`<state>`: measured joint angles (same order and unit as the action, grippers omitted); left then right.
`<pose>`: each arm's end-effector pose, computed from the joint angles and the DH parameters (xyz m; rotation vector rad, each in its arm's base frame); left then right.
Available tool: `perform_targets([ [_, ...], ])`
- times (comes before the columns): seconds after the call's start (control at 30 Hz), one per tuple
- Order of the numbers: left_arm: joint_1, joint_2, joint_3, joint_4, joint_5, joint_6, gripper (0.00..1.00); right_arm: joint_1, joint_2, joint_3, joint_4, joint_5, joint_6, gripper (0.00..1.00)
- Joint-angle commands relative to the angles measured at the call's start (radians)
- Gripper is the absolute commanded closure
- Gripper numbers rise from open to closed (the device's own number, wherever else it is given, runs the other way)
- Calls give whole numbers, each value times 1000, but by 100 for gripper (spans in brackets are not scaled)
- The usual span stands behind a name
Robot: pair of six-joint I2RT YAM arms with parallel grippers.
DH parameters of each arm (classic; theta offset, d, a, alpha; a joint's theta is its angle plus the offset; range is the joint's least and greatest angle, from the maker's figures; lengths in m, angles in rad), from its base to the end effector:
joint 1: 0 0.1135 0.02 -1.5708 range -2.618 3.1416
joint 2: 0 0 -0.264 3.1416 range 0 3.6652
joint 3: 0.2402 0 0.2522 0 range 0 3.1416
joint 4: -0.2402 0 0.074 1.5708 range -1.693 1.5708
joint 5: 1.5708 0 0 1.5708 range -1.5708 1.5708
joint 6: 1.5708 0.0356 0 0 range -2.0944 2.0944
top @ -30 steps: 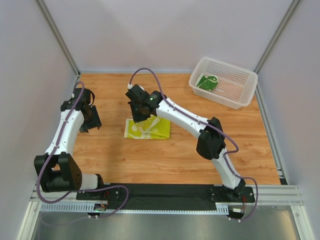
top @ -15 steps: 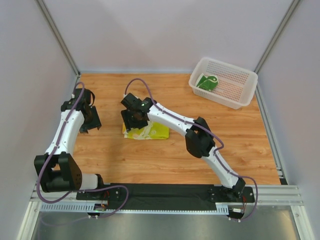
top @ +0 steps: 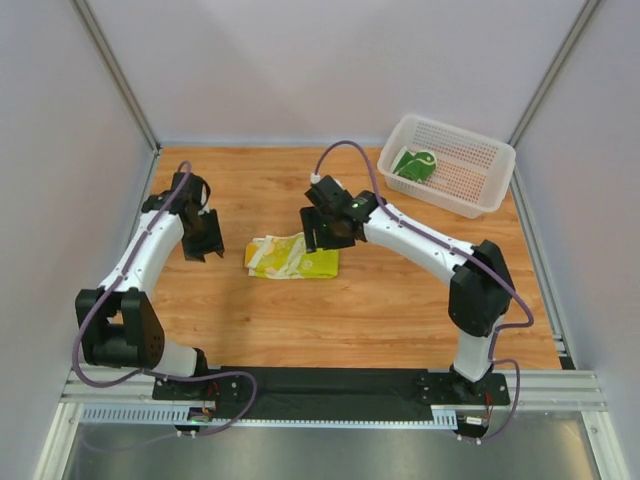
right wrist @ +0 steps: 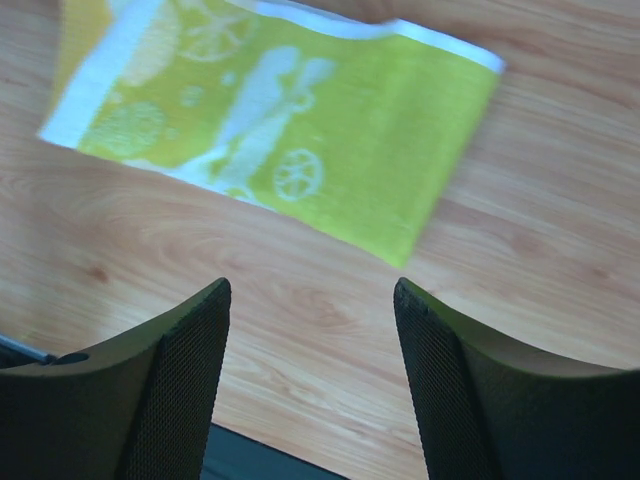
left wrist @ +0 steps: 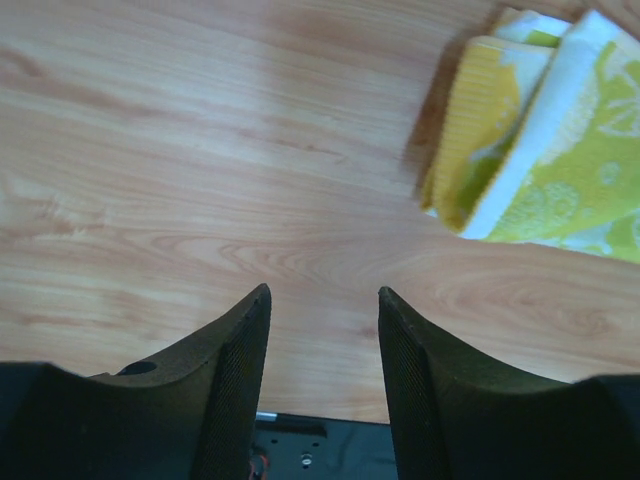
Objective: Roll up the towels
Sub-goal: Fold the towel
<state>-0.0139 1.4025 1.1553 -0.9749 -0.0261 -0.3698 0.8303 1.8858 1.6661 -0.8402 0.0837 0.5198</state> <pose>0.2654 -0.0028 0.2690 -0.5008 2.7485 -0.0580 0.2771 0.2988 0.2742 -0.3840 2.6427 0.3485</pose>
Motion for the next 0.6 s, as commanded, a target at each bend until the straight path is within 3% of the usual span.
perform_targets([
  [0.0, -69, 55, 67, 19, 57, -46, 46, -77, -48, -161, 55, 27, 16, 33],
  [0.23, -138, 203, 119, 82, 101, -95, 46, -132, -21, -221, 107, -65, -9, 38],
  [0.57, -167, 257, 122, 128, 124, -113, 46, -148, 91, -210, 185, -141, 11, 46],
])
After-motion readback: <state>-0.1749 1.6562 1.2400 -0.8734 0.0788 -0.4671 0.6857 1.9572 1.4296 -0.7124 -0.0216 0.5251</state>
